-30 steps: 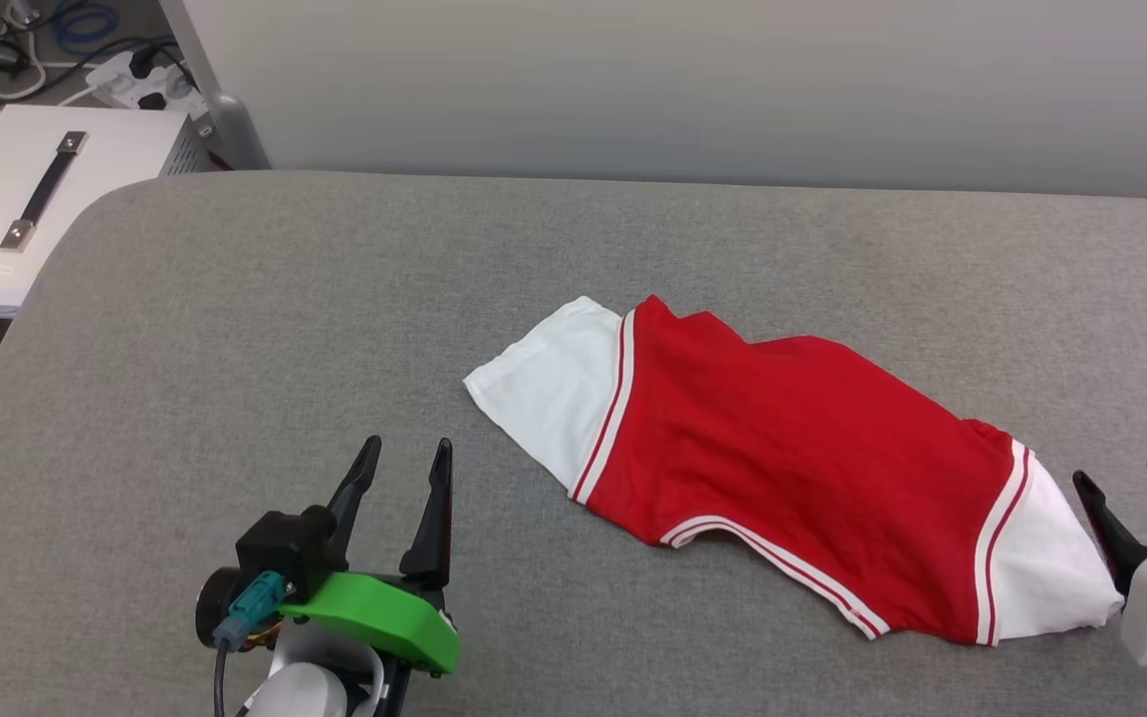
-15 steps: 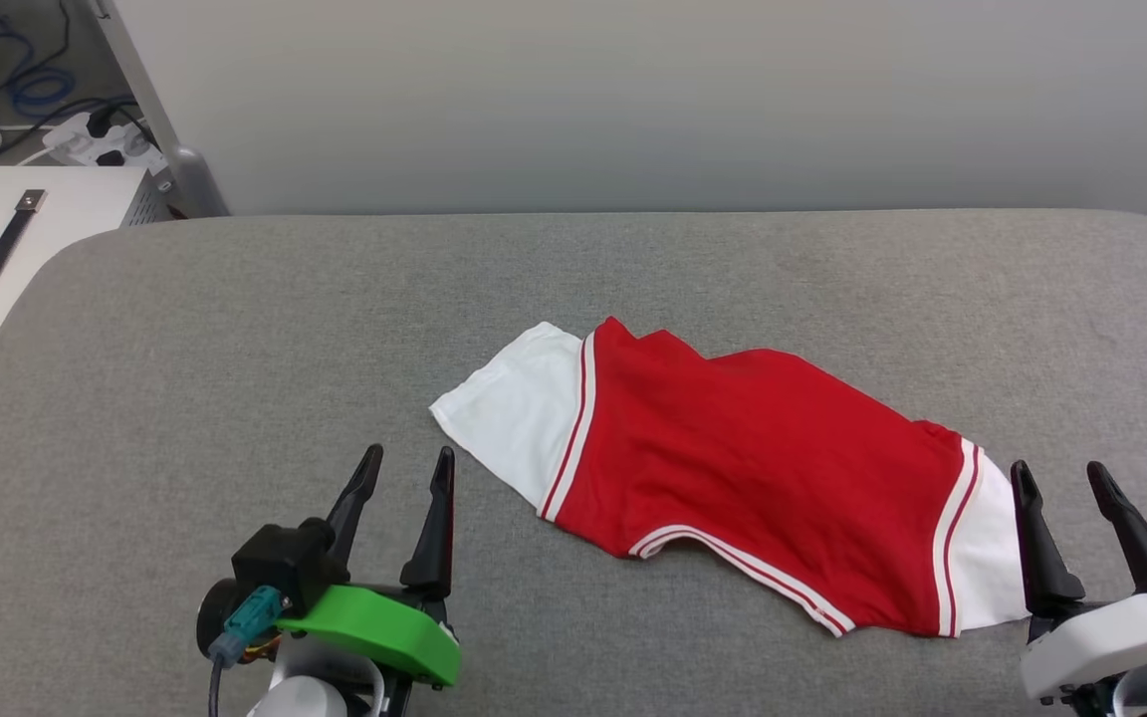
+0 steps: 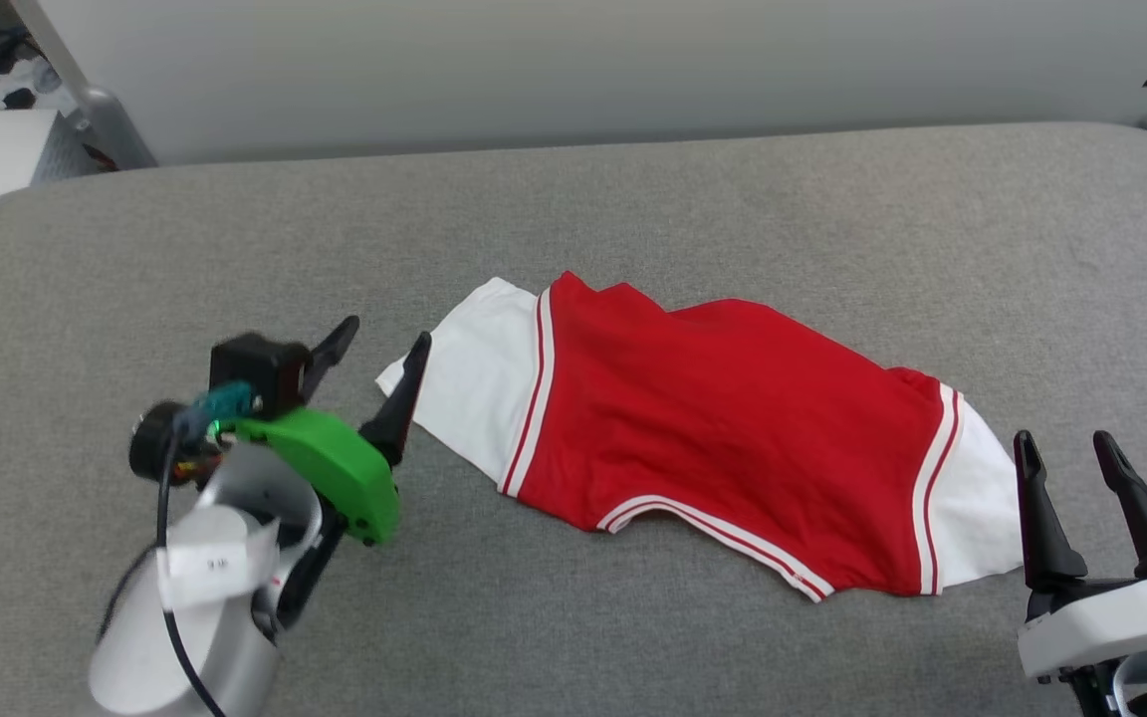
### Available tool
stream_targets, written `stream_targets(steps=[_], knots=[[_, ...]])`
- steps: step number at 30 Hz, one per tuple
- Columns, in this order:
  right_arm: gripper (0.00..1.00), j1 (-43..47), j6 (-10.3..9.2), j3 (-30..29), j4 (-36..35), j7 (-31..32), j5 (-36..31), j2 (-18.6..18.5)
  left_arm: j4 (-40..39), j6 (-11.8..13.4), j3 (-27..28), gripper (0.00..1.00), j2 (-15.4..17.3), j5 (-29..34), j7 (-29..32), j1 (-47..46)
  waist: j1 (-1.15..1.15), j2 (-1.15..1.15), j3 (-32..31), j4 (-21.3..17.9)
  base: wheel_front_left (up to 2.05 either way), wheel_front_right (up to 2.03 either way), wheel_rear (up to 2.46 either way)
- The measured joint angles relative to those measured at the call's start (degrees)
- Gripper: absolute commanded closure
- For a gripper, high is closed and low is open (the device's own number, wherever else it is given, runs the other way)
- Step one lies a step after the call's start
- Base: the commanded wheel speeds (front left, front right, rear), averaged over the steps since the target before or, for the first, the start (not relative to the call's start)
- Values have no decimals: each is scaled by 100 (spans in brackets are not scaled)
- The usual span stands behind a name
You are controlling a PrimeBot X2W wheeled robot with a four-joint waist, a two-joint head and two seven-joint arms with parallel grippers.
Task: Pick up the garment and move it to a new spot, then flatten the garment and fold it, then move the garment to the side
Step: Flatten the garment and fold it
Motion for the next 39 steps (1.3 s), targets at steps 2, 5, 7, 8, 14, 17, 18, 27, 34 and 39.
stream_targets(steps=[2, 5, 7, 8, 14, 17, 18, 27, 34, 39], knots=[[0, -74, 0, 1, -29, 0, -24, 7, 115, 0, -124, 0, 266, -43, 690, -442, 0, 0, 137, -48, 0, 0, 0], [0, -210, 0, 34, -66, -53, -84, 37, 336, -1, -188, 0, 499, -361, 1835, -1058, 0, 0, 370, -137, 0, 0, 0], [0, -283, 0, 44, -73, -101, -110, 78, 488, -1, -256, 0, 598, -572, 2565, -1341, 0, 0, 507, -197, 0, 0, 0], [0, -313, 0, 47, -74, -120, -124, 101, 576, -3, -305, 0, 669, -669, 2972, -1477, 0, 0, 582, -231, 0, 0, 0], [0, -471, 0, 123, -27, -249, -133, 170, 970, -7, -369, 0, 971, -1025, 4296, -2037, 0, 0, 975, -437, 0, 0, 0], [0, -550, 0, 169, 42, -304, -156, 207, 1147, 22, -397, 0, 1029, -1043, 4593, -2161, 0, 0, 1139, -547, 0, 0, 0], [0, -563, 0, 183, 71, -337, -164, 223, 1212, 47, -400, 0, 1045, -1046, 4669, -2182, 1, 0, 1189, -587, 0, 0, 0], [0, -650, 0, 223, 292, -455, -165, 258, 1468, 101, -437, 29, 1115, -1122, 4949, -2190, 0, 0, 1417, -857, 0, 0, 0], [0, -655, 0, 168, 398, -452, -174, 247, 1406, 203, -315, 100, 1069, -1352, 4825, -2006, 0, 0, 1313, -790, 0, 0, 0], [0, -649, 0, 149, 438, -388, -176, 192, 1238, 386, 12, 100, 1087, -1571, 4424, -1479, 0, 0, 1112, -688, 0, 0, 0]])
